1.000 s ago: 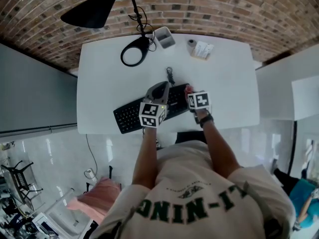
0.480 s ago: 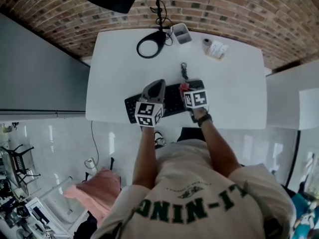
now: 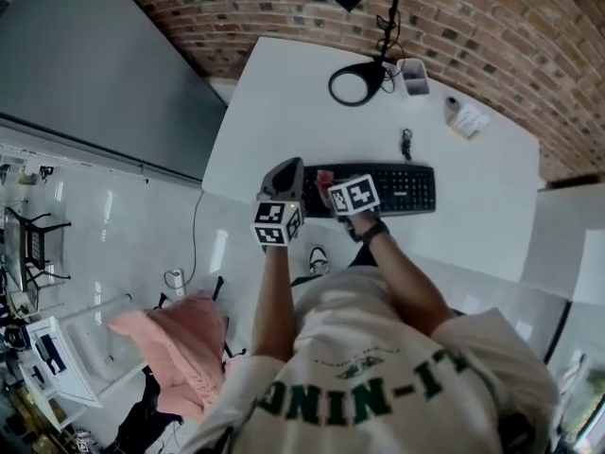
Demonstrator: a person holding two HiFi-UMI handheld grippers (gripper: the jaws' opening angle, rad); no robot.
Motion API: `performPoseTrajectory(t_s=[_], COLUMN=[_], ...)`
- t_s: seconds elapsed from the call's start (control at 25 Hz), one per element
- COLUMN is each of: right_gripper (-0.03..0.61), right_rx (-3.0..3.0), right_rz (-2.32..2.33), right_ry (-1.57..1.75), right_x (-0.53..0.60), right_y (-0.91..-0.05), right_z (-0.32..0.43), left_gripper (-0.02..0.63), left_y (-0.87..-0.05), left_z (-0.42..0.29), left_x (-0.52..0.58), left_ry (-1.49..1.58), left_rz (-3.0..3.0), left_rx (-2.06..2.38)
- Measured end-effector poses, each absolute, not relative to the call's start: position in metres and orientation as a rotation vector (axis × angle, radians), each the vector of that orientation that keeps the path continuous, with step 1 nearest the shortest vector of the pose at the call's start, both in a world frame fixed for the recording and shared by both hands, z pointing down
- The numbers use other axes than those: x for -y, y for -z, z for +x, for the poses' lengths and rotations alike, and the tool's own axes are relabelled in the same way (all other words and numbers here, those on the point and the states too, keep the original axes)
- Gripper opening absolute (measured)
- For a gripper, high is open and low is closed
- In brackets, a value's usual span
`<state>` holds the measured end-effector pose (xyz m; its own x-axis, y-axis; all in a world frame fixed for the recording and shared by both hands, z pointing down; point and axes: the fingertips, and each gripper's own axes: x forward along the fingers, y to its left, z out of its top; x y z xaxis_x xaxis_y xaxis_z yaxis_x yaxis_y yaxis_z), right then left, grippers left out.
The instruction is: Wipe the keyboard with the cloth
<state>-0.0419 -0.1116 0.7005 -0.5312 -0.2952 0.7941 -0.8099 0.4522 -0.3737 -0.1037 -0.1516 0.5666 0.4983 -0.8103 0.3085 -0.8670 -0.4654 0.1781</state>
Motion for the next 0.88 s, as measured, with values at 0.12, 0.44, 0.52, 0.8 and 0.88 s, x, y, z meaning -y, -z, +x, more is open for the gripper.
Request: performPoseTrajectory(t_s=[0.12,0.44,0.52,0.8,0.88], right_gripper=[0.025,0.025,0.025,0.025,0.025], right_rx=[2.055,1.996,1.985,2.033,2.049], right_rz=[0.837,0.688,0.685,0.650,0.637], right_ry=[-0.971,-0.862,-0.850,-0.800,-0.829], right_x=[0.110,0.095,0.098,0.096,0.093], right_y=[-0.711,-0.727,-0.728,-0.723,-0.718], right_z=[-0.076,-0.128,-0.129,-0.136,-0.138], left_gripper=[0.000,0.000,0.000,0.000,0.000], left_y=[-0.568,-0.576,-0.575,-0.578,-0.578], left_z=[-0.139,-0.201,-0.203,-0.186,-0.179], left_x=[0.147,0.134,0.134,0.140,0.141], left_ry=[-0.261,-0.284,-0.275,-0.268,-0.269], left_rz=[2.383,2.265,2.266,2.291,2.302], left_rx=[1.480,1.619,1.619,1.571,1.560])
